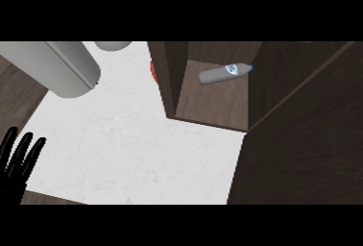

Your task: Pick up the bottled water, place it into the cabinet and close the cabinet

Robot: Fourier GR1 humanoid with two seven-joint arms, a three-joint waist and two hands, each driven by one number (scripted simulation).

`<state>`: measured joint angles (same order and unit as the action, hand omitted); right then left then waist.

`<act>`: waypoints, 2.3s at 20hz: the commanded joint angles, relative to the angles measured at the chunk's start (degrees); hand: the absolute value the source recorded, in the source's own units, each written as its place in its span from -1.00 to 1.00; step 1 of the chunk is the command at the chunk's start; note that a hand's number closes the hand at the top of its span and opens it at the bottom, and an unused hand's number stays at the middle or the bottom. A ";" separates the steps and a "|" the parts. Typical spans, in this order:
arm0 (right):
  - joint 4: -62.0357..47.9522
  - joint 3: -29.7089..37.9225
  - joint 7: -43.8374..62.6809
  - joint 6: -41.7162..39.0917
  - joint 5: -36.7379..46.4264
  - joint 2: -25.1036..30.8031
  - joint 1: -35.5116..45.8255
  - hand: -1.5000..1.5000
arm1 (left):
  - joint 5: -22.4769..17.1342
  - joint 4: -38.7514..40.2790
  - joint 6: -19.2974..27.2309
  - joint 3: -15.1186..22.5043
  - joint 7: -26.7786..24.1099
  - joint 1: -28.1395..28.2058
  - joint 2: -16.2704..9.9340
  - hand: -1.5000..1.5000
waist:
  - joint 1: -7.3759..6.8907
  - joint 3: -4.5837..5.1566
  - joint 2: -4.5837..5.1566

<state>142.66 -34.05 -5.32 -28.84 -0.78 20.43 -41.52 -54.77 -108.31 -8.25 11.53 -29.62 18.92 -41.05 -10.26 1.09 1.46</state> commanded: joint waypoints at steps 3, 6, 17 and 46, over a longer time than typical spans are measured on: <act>0.58 -9.35 6.85 -3.07 1.49 0.11 7.36 1.00 | -0.78 0.05 -2.34 -1.17 0.59 0.01 -1.81 -1.00 | -2.68 0.15 0.58; 1.43 -6.64 7.76 -5.39 3.54 3.59 11.53 -1.00 | -0.74 0.40 -3.23 -0.39 0.99 -0.16 -1.85 -1.00 | -4.20 0.63 0.53; 0.16 -5.20 11.32 -5.04 1.80 4.62 21.08 1.00 | -2.25 1.55 -4.31 -2.49 1.77 -1.15 -3.32 -1.00 | -4.07 0.77 0.31; -7.18 0.70 15.51 -2.38 -8.24 -0.40 28.76 1.00 | -3.77 3.03 -7.30 -4.94 2.31 -3.37 -5.01 -1.00 | -5.42 0.34 2.54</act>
<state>138.38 -32.51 4.76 -34.95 -9.20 23.11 -16.55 -58.47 -105.35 -15.76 6.67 -27.64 15.77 -45.92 -15.99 1.55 4.14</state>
